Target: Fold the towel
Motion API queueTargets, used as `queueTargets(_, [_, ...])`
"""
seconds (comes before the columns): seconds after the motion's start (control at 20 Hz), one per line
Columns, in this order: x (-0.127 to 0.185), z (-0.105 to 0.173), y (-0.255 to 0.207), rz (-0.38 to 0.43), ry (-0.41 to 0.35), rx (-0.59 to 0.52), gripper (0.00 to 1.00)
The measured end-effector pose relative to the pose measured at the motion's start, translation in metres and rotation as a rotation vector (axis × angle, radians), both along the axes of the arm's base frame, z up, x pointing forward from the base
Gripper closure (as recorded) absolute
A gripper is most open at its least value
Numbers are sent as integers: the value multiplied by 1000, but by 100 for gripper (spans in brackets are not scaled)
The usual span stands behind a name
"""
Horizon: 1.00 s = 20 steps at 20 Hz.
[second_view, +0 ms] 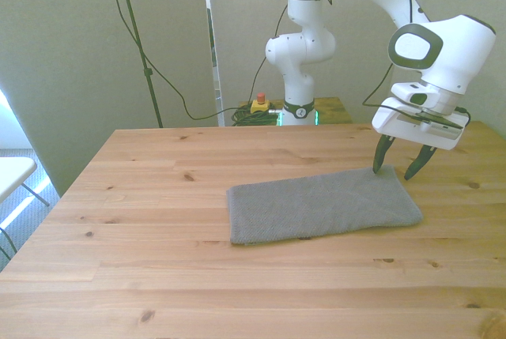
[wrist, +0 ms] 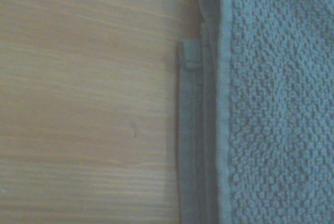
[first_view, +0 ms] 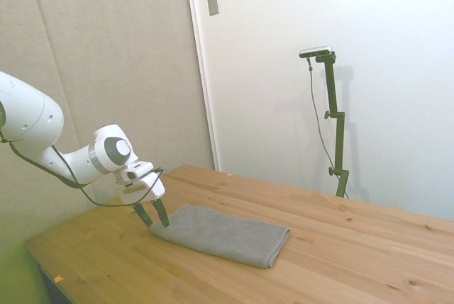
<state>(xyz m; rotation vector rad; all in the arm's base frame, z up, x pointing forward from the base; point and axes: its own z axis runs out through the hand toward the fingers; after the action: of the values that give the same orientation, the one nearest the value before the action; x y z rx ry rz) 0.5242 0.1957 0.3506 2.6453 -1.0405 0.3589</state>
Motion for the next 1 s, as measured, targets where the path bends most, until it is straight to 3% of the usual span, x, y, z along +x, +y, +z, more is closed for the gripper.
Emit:
queueTargets(0.3, [5, -2, -14, -13, -18, -60, 0])
queueTargets(0.35, [5, -2, -14, -13, -19, -61, 100])
queueTargets(1.0, [9, -3, -26, -30, -29, -55, 100])
